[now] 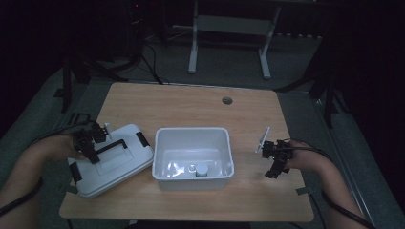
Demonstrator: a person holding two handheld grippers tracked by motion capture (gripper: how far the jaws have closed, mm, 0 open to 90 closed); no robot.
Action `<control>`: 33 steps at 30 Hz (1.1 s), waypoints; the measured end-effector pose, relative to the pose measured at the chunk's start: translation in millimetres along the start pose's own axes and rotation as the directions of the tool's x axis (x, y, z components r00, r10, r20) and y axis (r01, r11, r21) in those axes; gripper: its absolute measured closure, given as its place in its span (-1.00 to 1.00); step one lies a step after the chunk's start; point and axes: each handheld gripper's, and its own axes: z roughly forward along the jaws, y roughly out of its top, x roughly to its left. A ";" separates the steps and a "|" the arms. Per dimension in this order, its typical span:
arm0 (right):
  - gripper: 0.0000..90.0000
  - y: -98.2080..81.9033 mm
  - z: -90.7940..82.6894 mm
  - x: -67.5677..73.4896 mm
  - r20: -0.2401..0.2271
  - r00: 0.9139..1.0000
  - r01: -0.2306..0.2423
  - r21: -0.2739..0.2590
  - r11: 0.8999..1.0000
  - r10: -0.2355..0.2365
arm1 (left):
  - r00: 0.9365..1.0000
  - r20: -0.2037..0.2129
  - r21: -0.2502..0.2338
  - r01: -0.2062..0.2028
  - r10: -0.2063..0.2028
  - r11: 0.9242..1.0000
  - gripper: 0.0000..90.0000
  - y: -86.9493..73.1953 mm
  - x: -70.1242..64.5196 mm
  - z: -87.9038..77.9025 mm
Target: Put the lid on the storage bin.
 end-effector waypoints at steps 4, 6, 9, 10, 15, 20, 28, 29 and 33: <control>-0.67 -1.3 -0.8 -0.5 -0.002 1.000 -0.003 -0.004 1.000 0.003 | 1.000 -0.013 -0.013 0.007 -0.007 1.000 0.86 -11.0 0.3 -24.1; -0.67 -1.8 -0.6 -0.7 -0.005 1.000 -0.006 -0.004 1.000 0.006 | 1.000 -0.021 -0.017 0.012 -0.012 1.000 0.86 -14.3 0.2 -33.1; -0.67 -3.0 0.8 -0.9 -0.010 1.000 -0.007 0.009 1.000 0.007 | 1.000 -0.028 -0.015 0.007 -0.007 1.000 0.86 -19.4 -1.4 -48.0; -0.67 -3.3 0.9 -0.7 -0.011 1.000 -0.008 0.011 1.000 0.008 | 0.999 -0.035 -0.018 0.004 -0.004 1.000 0.86 -20.9 -2.1 -53.4; -0.67 -3.9 -0.3 0.1 -0.010 1.000 -0.010 -0.004 1.000 0.010 | 0.999 -0.041 -0.053 -0.006 0.004 0.999 0.86 -21.1 -7.9 -74.1; -0.67 -3.0 -1.3 0.6 -0.003 1.000 -0.005 -0.014 1.000 0.005 | 0.998 -0.037 -0.060 -0.054 0.052 0.997 0.86 -8.2 -17.2 -79.4; -0.67 -5.6 -0.5 1.0 -0.005 1.000 -0.005 -0.013 1.000 0.005 | 0.993 -0.032 -0.067 -0.113 0.111 0.991 0.86 13.8 -29.7 -86.1; -0.67 -6.1 -0.3 0.9 -0.004 1.000 -0.008 -0.012 1.000 0.008 | 0.992 -0.035 -0.067 -0.121 0.119 0.990 0.86 17.1 -31.8 -86.9; -0.67 -6.9 0.4 1.4 -0.008 1.000 -0.010 -0.011 1.000 0.010 | 0.988 -0.032 -0.077 -0.151 0.149 0.986 0.86 29.2 -38.7 -89.7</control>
